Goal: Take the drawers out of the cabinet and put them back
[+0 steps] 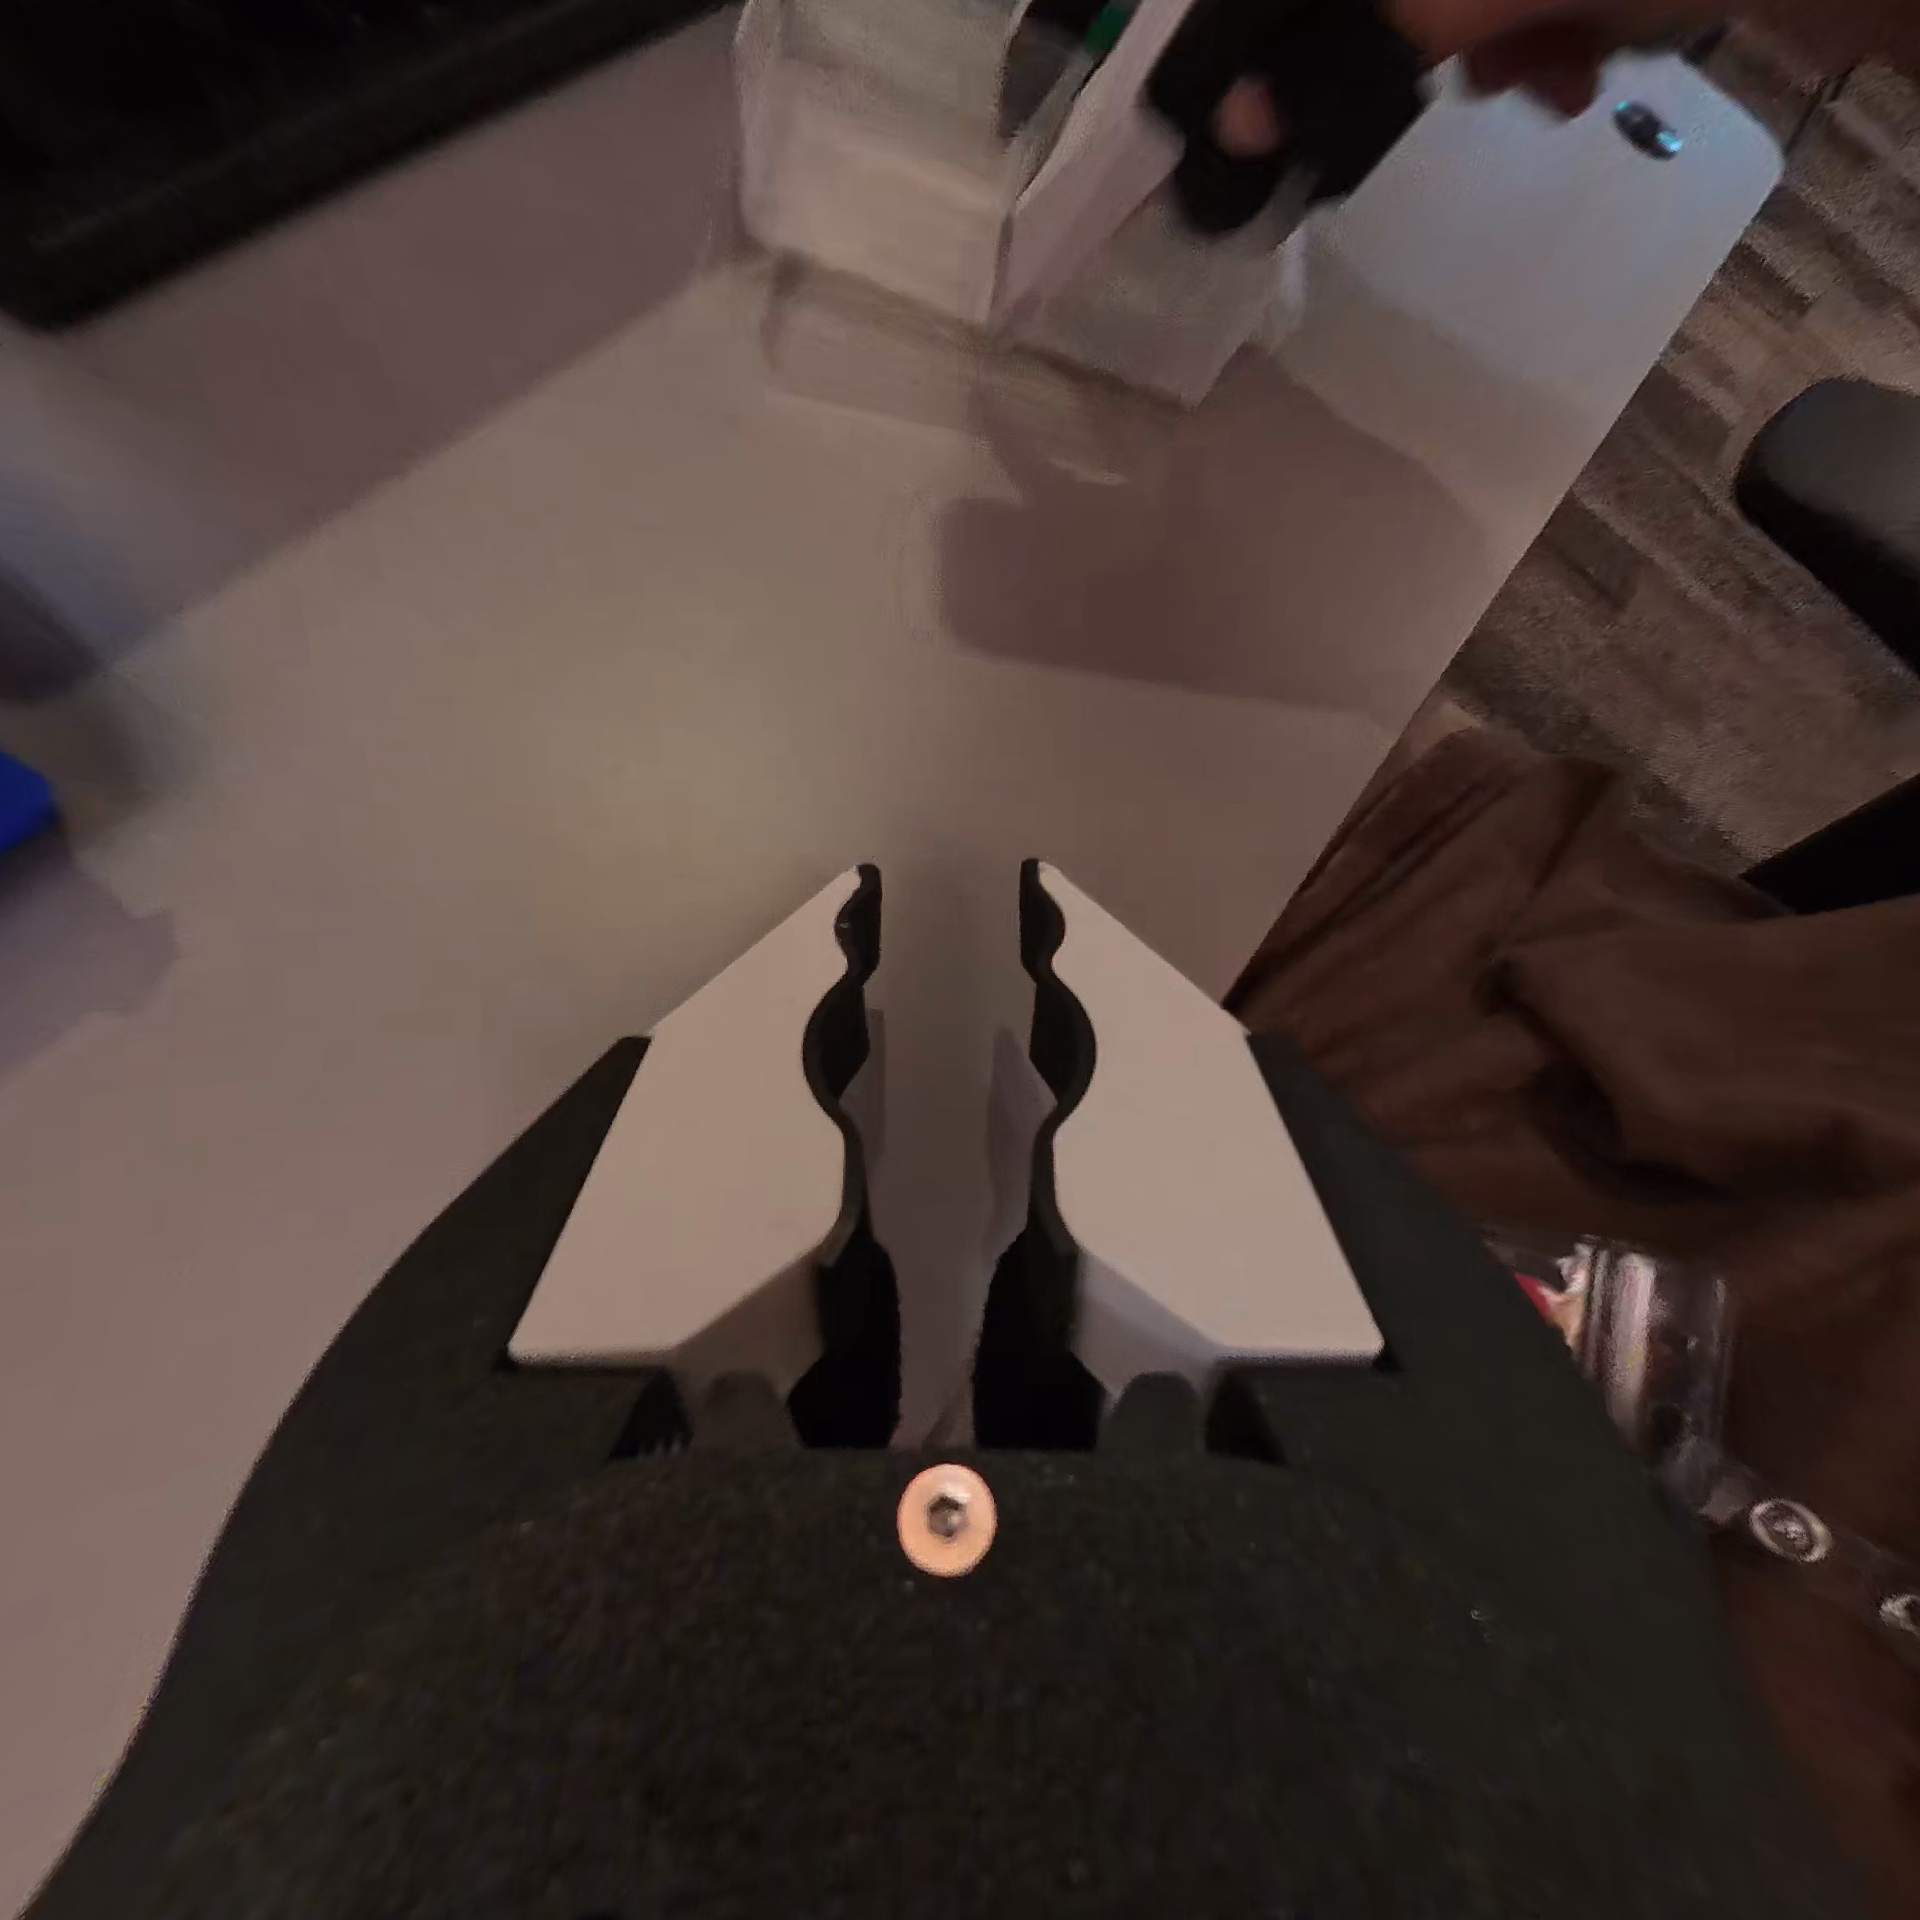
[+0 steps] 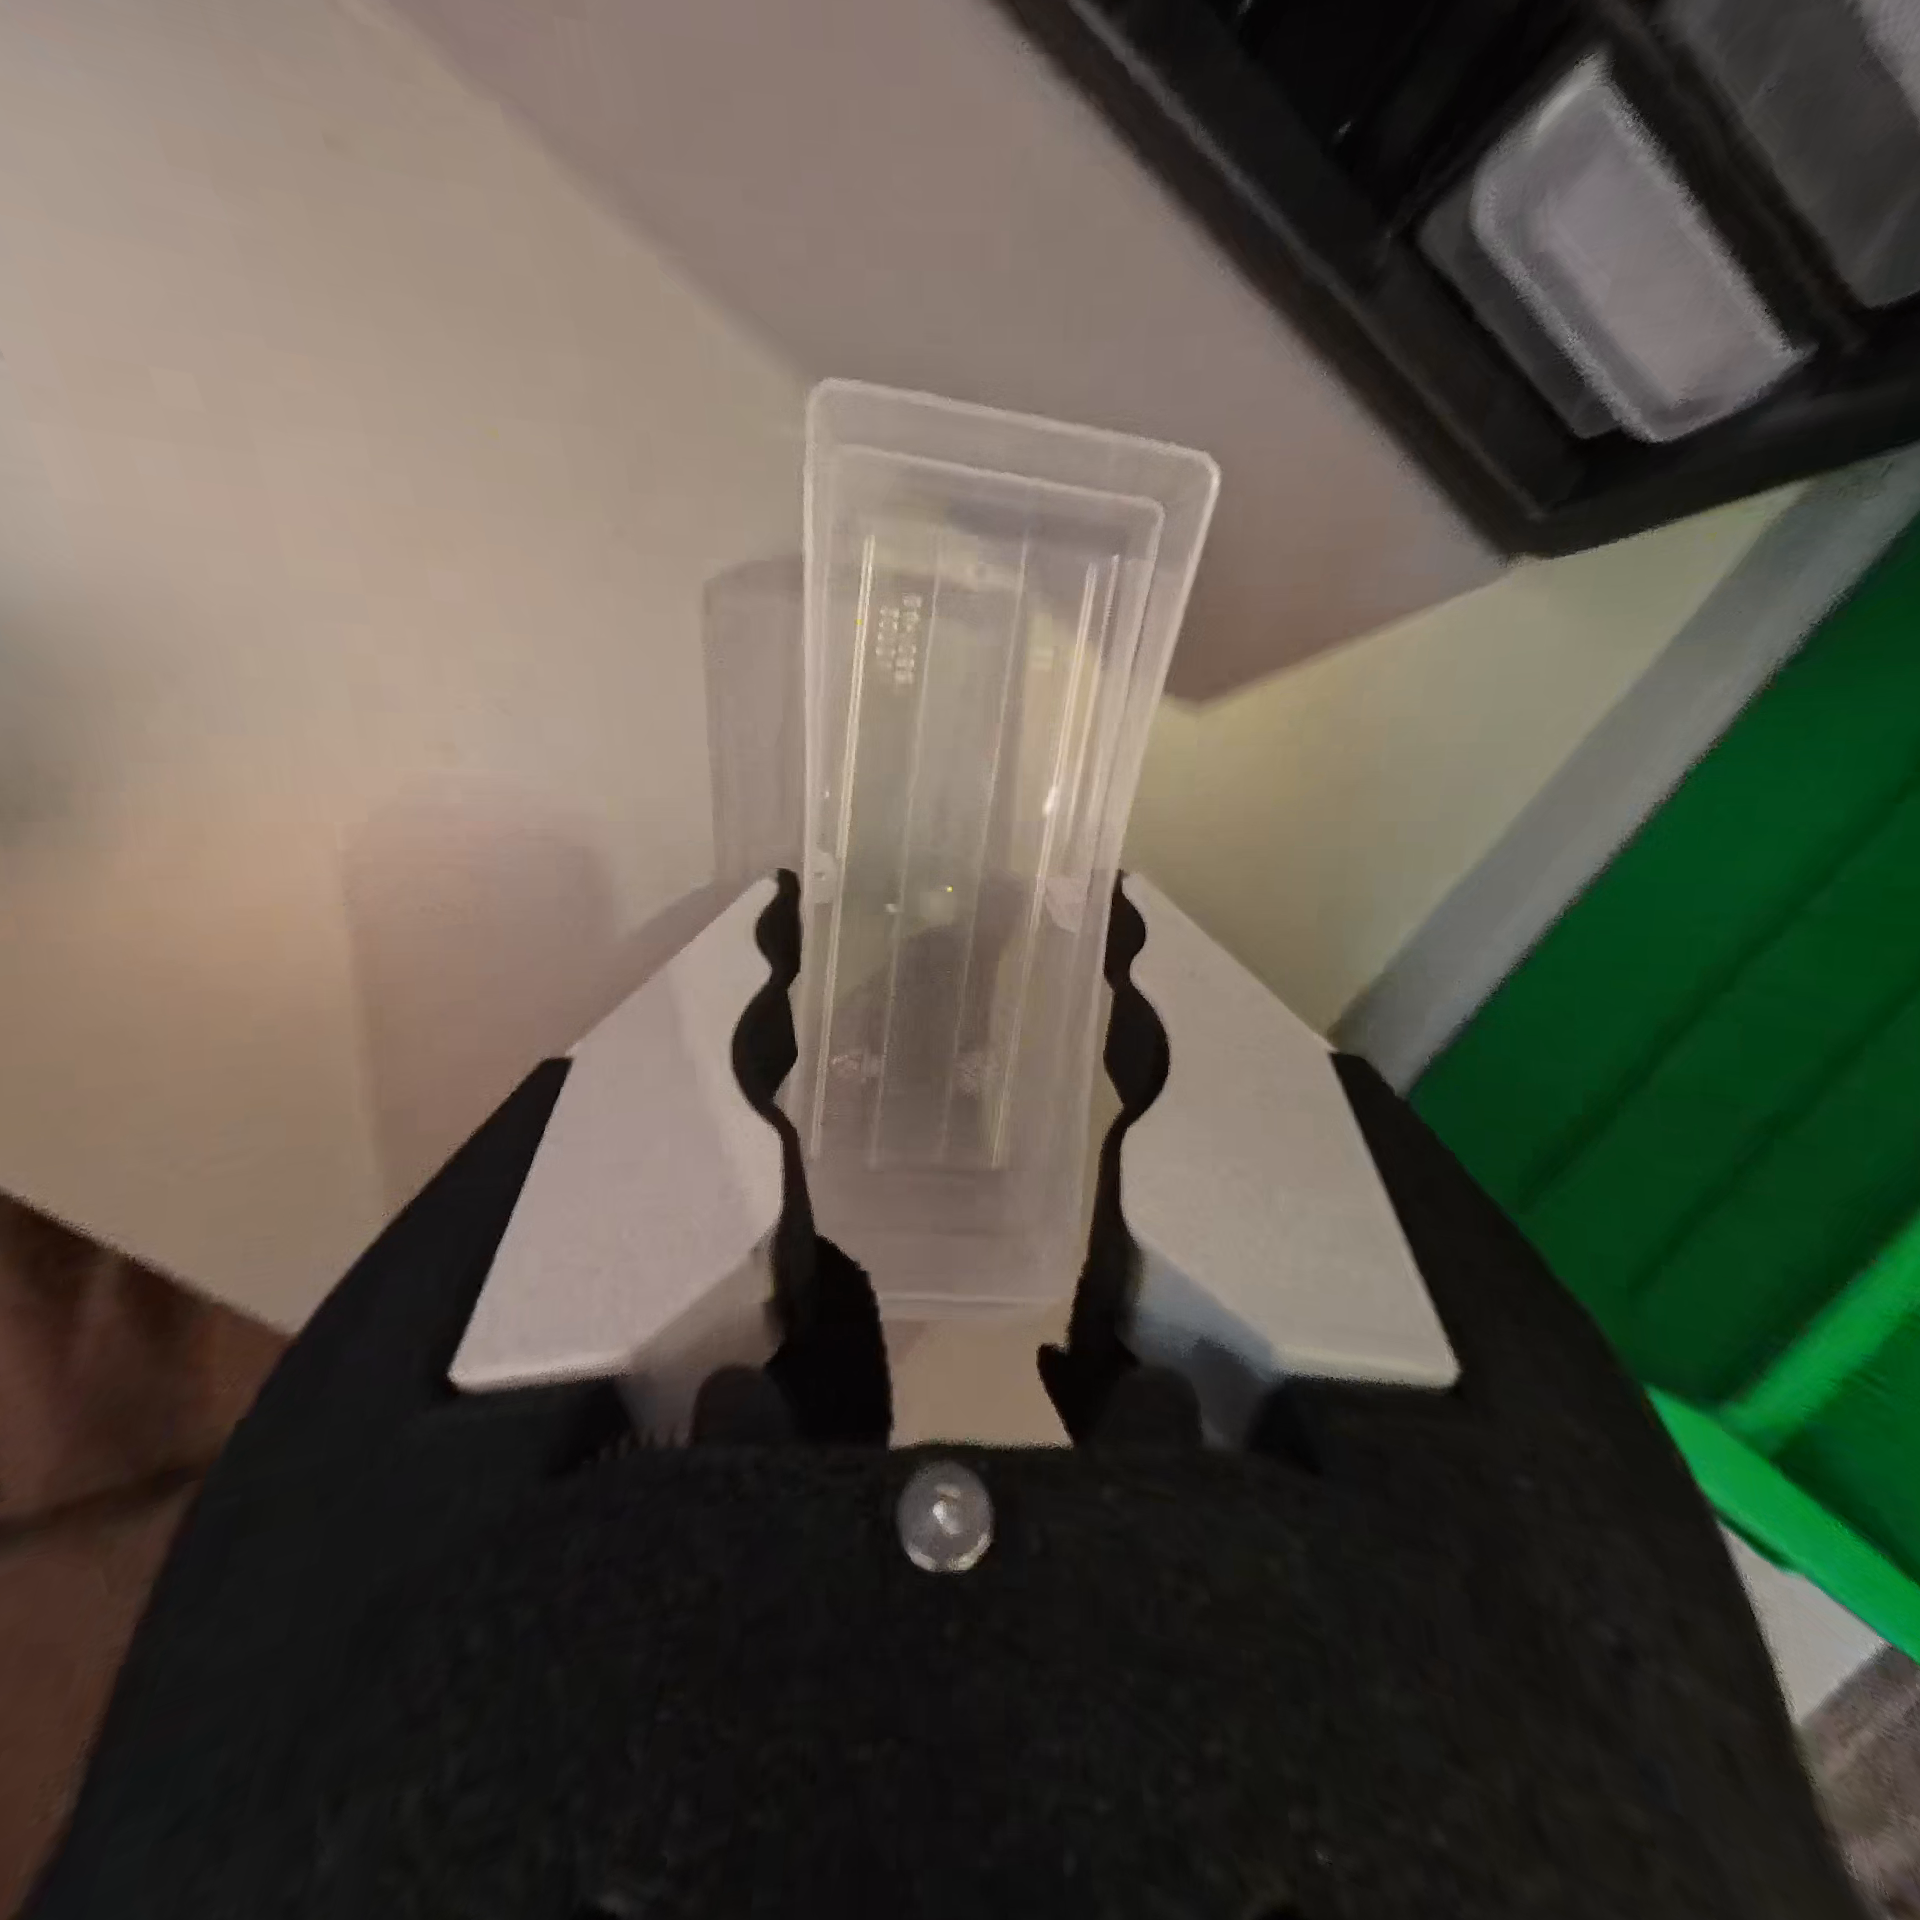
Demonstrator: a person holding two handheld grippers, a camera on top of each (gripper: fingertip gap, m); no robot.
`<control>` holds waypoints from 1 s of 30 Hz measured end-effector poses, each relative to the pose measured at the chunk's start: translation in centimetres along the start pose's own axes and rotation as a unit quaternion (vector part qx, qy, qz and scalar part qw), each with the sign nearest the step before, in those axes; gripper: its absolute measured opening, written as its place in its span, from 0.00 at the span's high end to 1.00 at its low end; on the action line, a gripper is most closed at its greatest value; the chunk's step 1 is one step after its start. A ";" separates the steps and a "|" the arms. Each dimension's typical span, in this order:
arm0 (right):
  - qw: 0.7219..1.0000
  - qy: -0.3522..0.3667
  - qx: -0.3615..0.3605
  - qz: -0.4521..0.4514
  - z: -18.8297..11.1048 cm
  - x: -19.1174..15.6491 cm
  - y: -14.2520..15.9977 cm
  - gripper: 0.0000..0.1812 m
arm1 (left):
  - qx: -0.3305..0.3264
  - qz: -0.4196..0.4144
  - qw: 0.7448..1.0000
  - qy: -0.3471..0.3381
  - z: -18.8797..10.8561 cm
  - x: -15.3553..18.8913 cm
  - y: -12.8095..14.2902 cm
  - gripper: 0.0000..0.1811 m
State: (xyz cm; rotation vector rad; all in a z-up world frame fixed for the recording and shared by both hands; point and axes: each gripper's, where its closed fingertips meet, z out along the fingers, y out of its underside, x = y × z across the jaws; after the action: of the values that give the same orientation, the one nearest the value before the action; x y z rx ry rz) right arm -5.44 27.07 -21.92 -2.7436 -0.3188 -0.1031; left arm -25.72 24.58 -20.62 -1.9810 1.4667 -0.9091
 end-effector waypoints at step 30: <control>0.877 0.035 -0.078 -0.473 2.3 25.6 6.0 0.66 | 0.007 -0.011 0.997 -0.073 2.2 -4.3 -1.5 0.87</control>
State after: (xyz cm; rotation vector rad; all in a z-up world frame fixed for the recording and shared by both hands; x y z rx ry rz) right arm 20.92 27.81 -23.32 -2.4441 -1.6532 -0.4900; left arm -23.98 29.13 -21.86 -2.0118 1.3561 -0.7630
